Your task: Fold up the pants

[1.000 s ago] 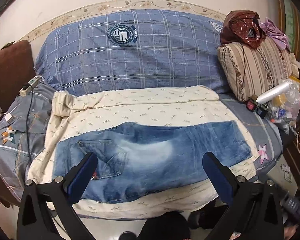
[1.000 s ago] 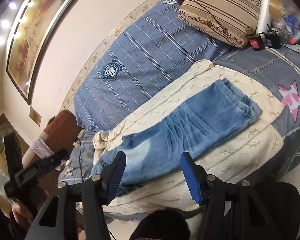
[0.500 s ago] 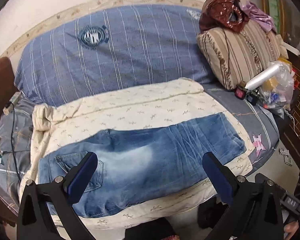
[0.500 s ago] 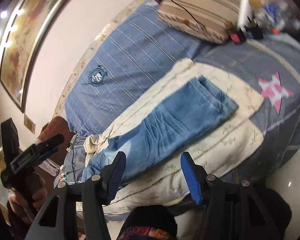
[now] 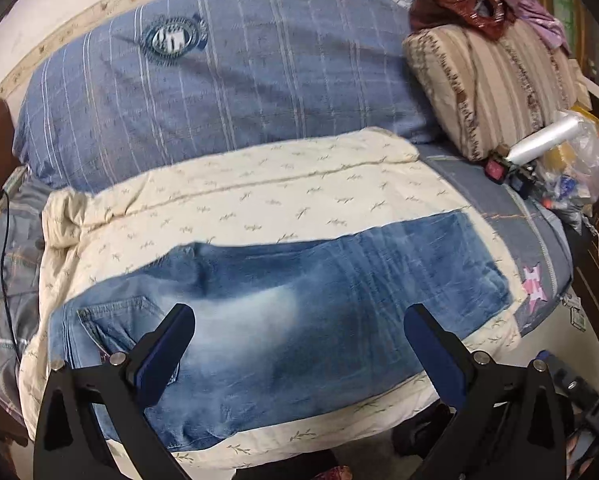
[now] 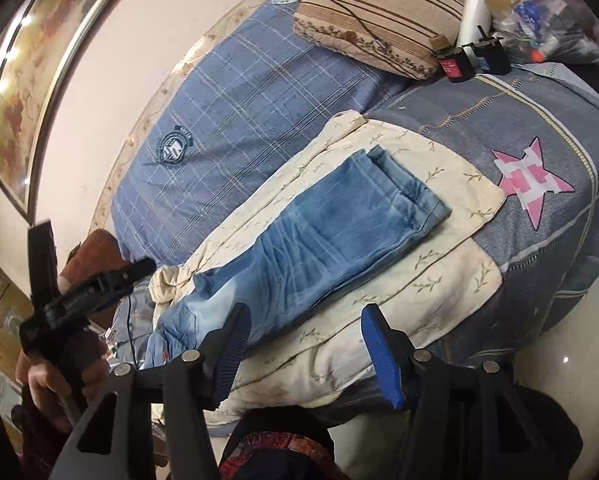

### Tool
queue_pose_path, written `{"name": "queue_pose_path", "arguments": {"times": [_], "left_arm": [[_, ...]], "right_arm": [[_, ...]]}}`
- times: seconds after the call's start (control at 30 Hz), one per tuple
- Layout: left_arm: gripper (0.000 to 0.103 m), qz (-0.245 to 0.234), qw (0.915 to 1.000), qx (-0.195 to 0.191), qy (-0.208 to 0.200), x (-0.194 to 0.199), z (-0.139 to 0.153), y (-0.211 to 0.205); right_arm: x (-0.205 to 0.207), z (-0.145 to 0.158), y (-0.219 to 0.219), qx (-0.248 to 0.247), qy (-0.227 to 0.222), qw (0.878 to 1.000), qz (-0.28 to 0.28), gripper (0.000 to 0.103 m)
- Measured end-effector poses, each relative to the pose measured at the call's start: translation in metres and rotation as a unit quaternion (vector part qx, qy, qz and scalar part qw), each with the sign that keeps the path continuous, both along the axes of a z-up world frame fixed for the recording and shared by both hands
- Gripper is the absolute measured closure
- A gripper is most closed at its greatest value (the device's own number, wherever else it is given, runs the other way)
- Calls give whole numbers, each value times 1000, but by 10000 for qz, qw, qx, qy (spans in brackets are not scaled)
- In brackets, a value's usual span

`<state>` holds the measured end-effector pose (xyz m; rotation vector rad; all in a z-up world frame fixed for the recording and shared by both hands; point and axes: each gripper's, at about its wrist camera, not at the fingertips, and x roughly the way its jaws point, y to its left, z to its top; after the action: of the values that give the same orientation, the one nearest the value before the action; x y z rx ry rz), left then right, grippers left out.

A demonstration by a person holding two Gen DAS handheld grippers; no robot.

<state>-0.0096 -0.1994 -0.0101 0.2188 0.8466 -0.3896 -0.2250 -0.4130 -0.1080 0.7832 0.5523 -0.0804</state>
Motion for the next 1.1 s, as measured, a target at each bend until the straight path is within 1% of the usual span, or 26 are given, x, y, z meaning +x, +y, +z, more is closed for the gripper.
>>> {"name": "queue_pose_path", "arguments": {"times": [0.23, 0.4, 0.5, 0.73, 0.93, 1.1], "left_arm": [[0, 390, 9991, 80, 173, 24, -15, 16], [0, 511, 9981, 248, 219, 23, -20, 21], [0, 596, 9978, 193, 219, 19, -13, 22], [0, 296, 9993, 235, -78, 1, 3, 5], [0, 80, 9999, 130, 65, 2, -7, -3], [0, -57, 9996, 117, 251, 9, -22, -8]], "right_arm": [[16, -3, -11, 108, 37, 9999, -12, 42], [12, -3, -14, 144, -42, 9999, -11, 42], [8, -3, -17, 122, -62, 9999, -20, 42], [-2, -5, -29, 350, -157, 9991, -170, 42], [3, -5, -30, 338, -134, 9993, -125, 42], [13, -6, -43, 488, -117, 9985, -202, 40]]}}
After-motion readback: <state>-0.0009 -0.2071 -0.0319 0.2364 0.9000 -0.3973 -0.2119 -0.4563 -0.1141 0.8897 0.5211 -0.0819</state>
